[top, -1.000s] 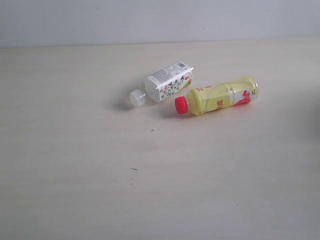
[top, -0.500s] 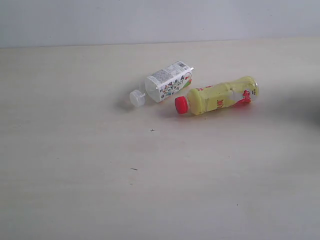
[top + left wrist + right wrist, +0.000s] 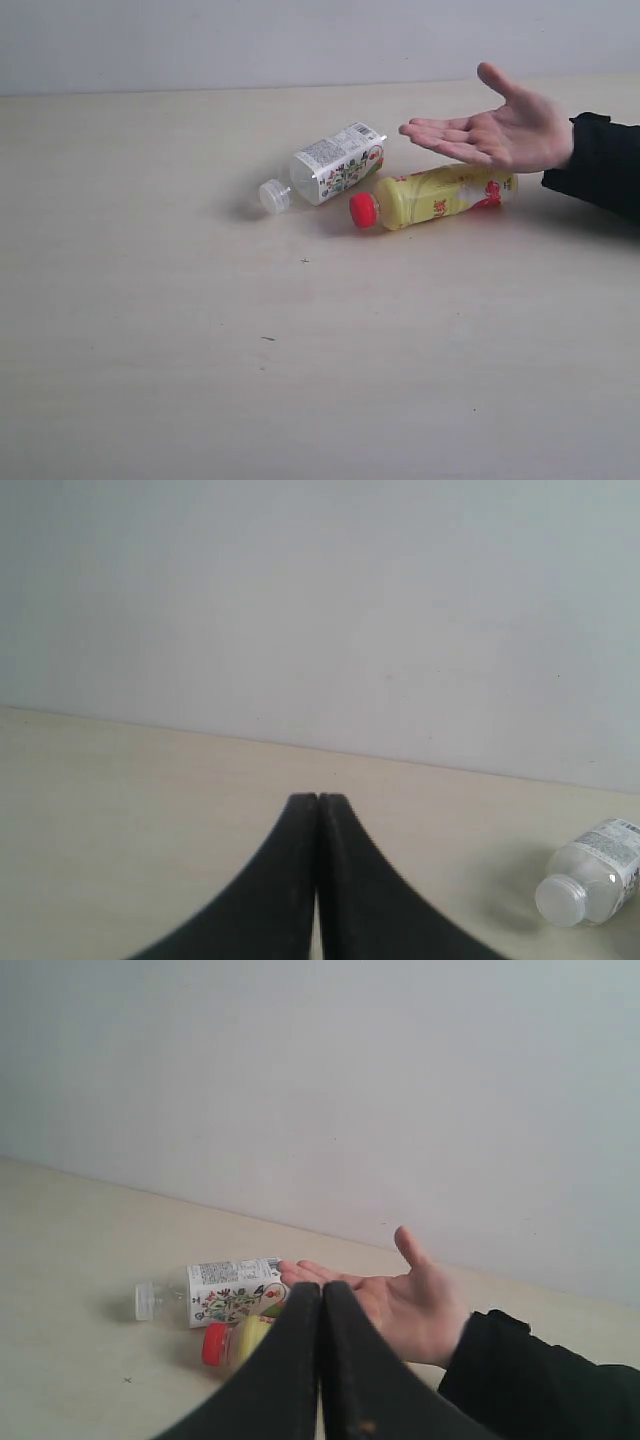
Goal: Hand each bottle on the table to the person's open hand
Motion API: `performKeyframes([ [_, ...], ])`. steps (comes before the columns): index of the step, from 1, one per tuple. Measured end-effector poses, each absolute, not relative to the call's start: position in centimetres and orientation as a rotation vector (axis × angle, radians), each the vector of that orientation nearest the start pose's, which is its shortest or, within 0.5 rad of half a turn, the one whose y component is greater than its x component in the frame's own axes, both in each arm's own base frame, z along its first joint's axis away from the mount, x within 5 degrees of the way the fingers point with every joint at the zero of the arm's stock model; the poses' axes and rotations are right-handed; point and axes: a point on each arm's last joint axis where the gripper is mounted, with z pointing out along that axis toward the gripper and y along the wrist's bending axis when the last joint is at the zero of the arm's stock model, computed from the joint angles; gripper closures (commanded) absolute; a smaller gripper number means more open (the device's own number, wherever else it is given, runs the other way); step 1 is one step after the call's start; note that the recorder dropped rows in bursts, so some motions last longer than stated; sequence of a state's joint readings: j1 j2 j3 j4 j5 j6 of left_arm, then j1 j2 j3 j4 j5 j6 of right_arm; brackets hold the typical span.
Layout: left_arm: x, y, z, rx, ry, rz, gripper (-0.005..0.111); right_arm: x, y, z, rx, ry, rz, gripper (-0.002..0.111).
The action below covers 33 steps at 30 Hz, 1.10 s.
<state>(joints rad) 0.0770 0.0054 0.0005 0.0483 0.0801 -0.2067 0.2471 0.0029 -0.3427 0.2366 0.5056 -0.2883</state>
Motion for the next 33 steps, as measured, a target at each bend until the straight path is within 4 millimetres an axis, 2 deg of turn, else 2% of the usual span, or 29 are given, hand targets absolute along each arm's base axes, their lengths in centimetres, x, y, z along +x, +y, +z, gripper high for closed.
performKeyframes([
  [16, 5.7, 0.5, 20.7, -0.184, 1.539, -0.062, 0.104, 2.4, 1.7, 28.0, -0.353, 1.603, 0.221, 0.108],
  [23, 5.5, 0.4, 22.5, -0.182, 1.338, -0.111, 0.104, 2.4, 1.7, 28.0, -0.353, 1.603, 0.221, 0.108],
  [30, 4.7, 0.2, 24.6, -0.313, 1.070, -0.408, 0.104, 2.4, 1.7, 28.0, -0.353, 1.603, 0.221, 0.108],
  [33, 4.5, 0.0, 25.3, -0.293, 0.989, -0.460, 0.104, 2.4, 1.7, 28.0, -0.353, 1.603, 0.221, 0.108],
])
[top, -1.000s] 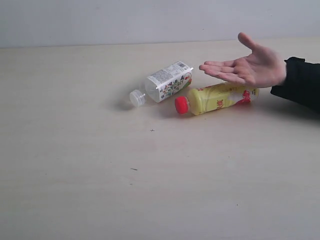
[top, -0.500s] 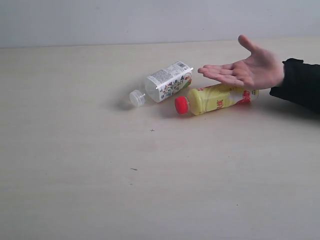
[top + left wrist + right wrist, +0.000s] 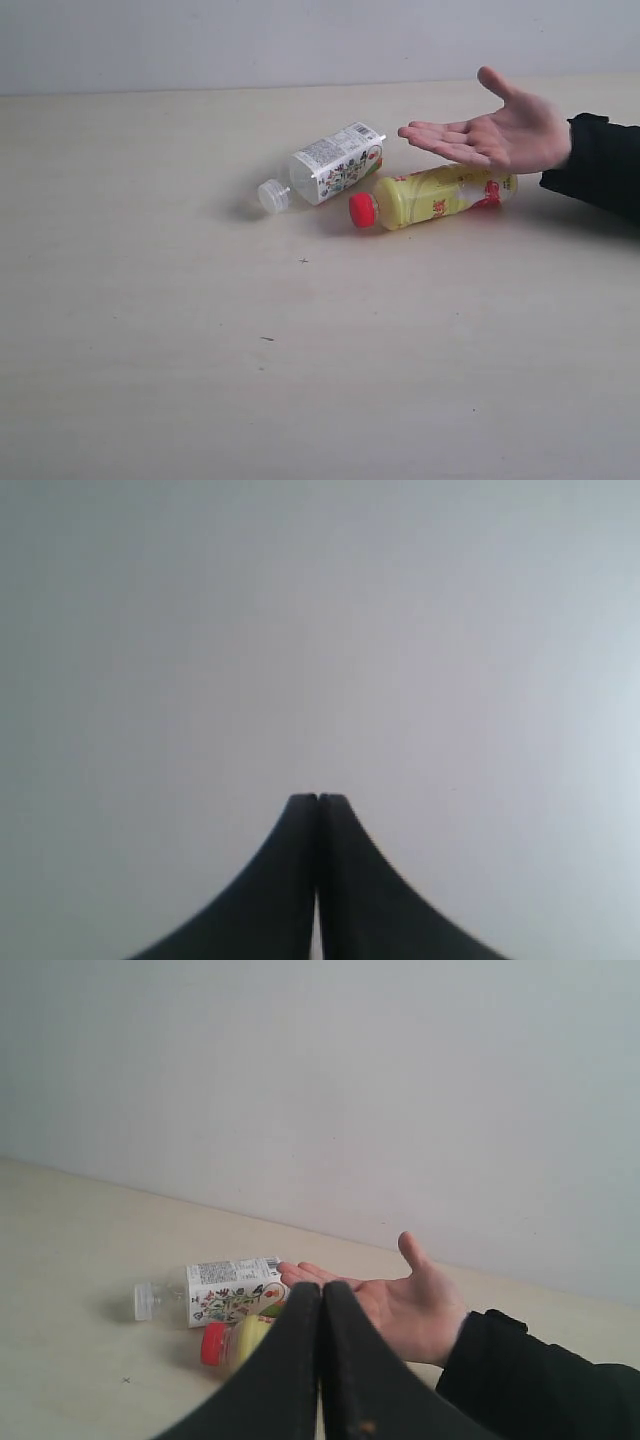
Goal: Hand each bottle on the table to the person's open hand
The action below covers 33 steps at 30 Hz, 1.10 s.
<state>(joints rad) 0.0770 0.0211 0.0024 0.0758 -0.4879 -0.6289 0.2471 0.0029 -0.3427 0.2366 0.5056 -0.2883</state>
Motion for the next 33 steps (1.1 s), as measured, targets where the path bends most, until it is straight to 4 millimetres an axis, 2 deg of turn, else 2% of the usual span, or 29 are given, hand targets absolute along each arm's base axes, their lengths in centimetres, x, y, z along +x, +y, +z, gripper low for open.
performKeyframes([
  [4, 6.0, -0.2, 27.7, -0.247, 1.037, -0.434, 0.104, 2.4, 1.7, 28.0, -0.353, 1.602, 0.221, 0.108],
  [6, 8.5, -0.4, 31.0, -0.175, 1.100, -0.382, 0.104, 2.4, 1.7, 28.0, -0.351, 1.602, 0.222, 0.108],
  [7, 11.1, -0.8, 32.5, -0.085, 1.179, -0.337, 0.104, 2.4, 1.7, 28.0, -0.350, 1.602, 0.223, 0.108],
  [8, 12.7, -1.1, 33.9, -0.020, 1.211, -0.318, 0.104, 2.4, 1.7, 28.0, -0.350, 1.602, 0.223, 0.108],
  [9, 16.1, -1.8, 35.1, 0.130, 1.309, -0.298, 0.104, 2.4, 1.7, 28.0, -0.350, 1.602, 0.223, 0.108],
  [10, 18.2, -2.1, 35.5, 0.227, 1.366, -0.275, 0.104, 2.4, 1.7, 28.0, -0.350, 1.602, 0.223, 0.108],
  [11, 22.5, -2.7, 35.7, 0.417, 1.488, -0.249, 0.104, 2.4, 1.7, 28.0, -0.350, 1.602, 0.223, 0.108],
  [12, 24.6, -2.9, 35.2, 0.467, 1.564, -0.261, 0.104, 2.4, 1.7, 28.0, -0.350, 1.602, 0.223, 0.108],
  [13, 27.9, -3.2, 34.9, 0.558, 1.665, -0.266, 0.104, 2.4, 1.7, 28.0, -0.350, 1.602, 0.223, 0.108],
  [14, 29.4, -3.2, 35.1, 0.570, 1.689, -0.269, 0.104, 2.4, 1.7, 28.0, -0.350, 1.602, 0.223, 0.108],
  [17, 33.5, -3.5, 34.1, 0.616, 1.754, -0.260, 0.104, 2.4, 1.7, 28.0, -0.353, 1.609, 0.224, 0.108],
  [19, 36.2, -3.6, 33.1, 0.640, 1.778, -0.162, 0.104, 2.3, 1.7, 27.8, -0.359, 1.623, 0.225, 0.108],
  [20, 37.4, -3.8, 32.3, 0.658, 1.787, -0.061, 0.105, 2.3, 1.7, 27.8, -0.359, 1.625, 0.225, 0.108],
  [22, 39.2, -3.3, 31.3, 0.648, 1.798, 0.355, 0.107, 2.3, 1.7, 27.8, -0.360, 1.627, 0.225, 0.108],
  [24, 40.1, -2.8, 31.0, 0.625, 1.796, 0.771, 0.107, 2.3, 1.7, 27.8, -0.359, 1.627, 0.227, 0.108],
  [27, 41.5, -1.9, 30.8, 0.714, 1.822, 1.254, 0.107, 2.3, 1.7, 27.8, -0.360, 1.629, 0.227, 0.108],
  [28, 41.8, -1.8, 30.4, 0.701, 1.897, 1.286, 0.107, 2.3, 1.7, 27.8, -0.360, 1.629, 0.227, 0.108],
  [29, 42.2, -1.8, 29.9, 0.783, 1.991, 1.341, 0.107, 2.3, 1.7, 27.8, -0.360, 1.629, 0.227, 0.108],
  [31, 42.8, -1.9, 28.7, 0.851, 2.224, 1.280, 0.107, 2.3, 1.7, 27.8, -0.360, 1.631, 0.227, 0.108],
  [33, 43.2, -3.3, 27.7, 0.896, 2.452, 0.967, 0.107, 2.3, 1.7, 27.8, -0.360, 1.631, 0.227, 0.108],
])
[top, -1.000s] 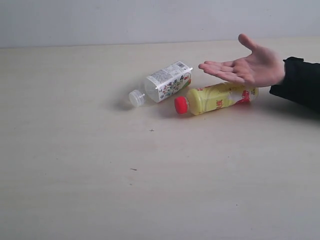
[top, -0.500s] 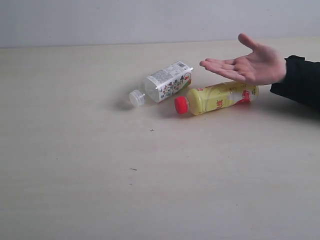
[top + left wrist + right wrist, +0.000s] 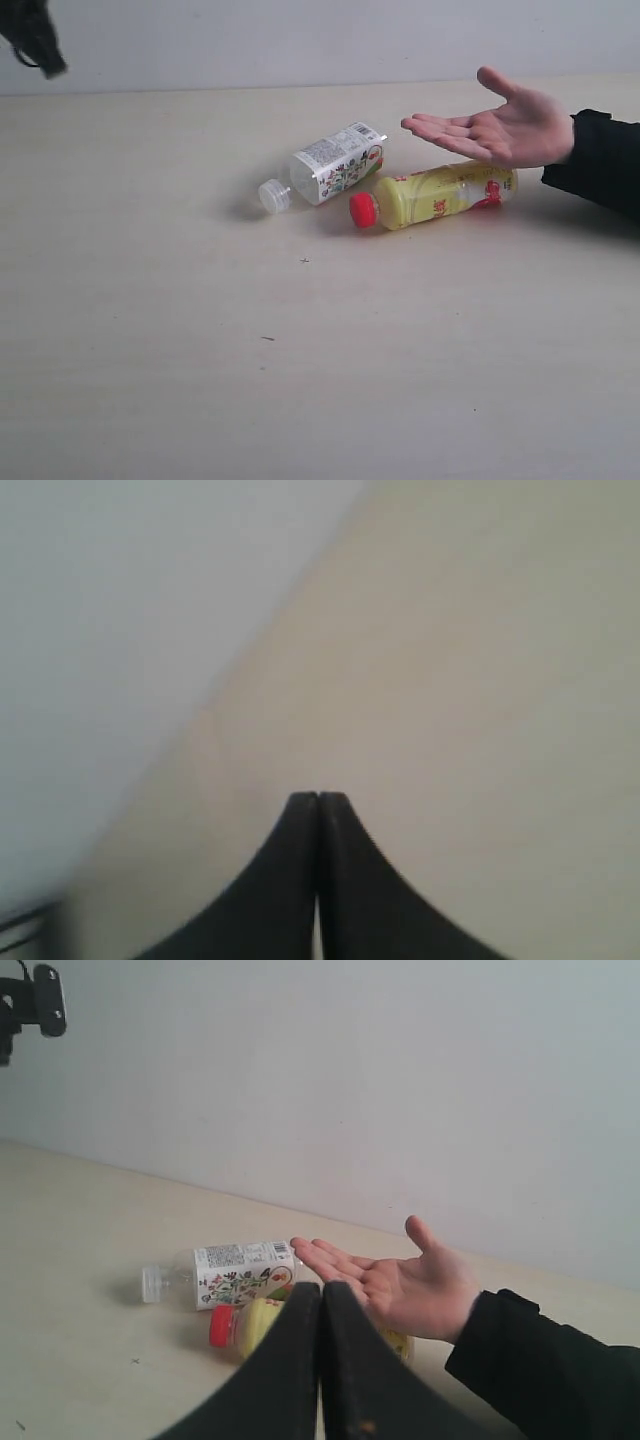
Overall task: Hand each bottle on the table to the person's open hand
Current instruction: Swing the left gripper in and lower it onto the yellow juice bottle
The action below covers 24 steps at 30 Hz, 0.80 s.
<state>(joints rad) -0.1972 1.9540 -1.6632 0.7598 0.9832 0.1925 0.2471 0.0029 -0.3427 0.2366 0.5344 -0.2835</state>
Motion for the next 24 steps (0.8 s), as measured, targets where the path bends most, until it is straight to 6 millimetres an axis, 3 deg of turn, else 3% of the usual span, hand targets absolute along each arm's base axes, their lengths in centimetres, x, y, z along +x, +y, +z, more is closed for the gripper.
performKeyframes([
  [3, 43.3, -7.4, 26.9, 0.996, 2.553, 0.313, 0.107, 2.3, 1.7, 27.8, -0.360, 1.631, 0.227, 0.108],
  [5, 43.0, -11.1, 26.5, 1.148, 2.455, -0.090, 0.107, 2.3, 1.7, 27.8, -0.360, 1.631, 0.227, 0.108],
  [8, 42.2, -15.9, 26.2, 1.357, 2.237, -0.365, 0.107, 2.3, 1.7, 27.8, -0.360, 1.631, 0.227, 0.108],
  [12, 41.3, -21.6, 24.8, 1.521, 2.051, -0.347, 0.107, 2.3, 1.7, 27.8, -0.360, 1.631, 0.227, 0.108],
  [15, 40.3, -25.1, 23.3, 1.617, 1.968, -0.295, 0.098, 2.3, 1.7, 27.8, -0.360, 1.631, 0.227, 0.108],
  [18, 39.4, -27.6, 21.8, 1.706, 1.913, -0.230, 0.073, 2.3, 1.7, 27.8, -0.360, 1.631, 0.227, 0.108],
  [21, 39.2, -28.7, 20.4, 1.725, 1.916, -0.204, 0.047, 2.3, 1.7, 27.8, -0.360, 1.631, 0.227, 0.108],
  [24, 39.2, -29.2, 19.5, 1.715, 1.924, -0.193, 0.031, 2.3, 1.7, 27.8, -0.360, 1.631, 0.227, 0.108],
])
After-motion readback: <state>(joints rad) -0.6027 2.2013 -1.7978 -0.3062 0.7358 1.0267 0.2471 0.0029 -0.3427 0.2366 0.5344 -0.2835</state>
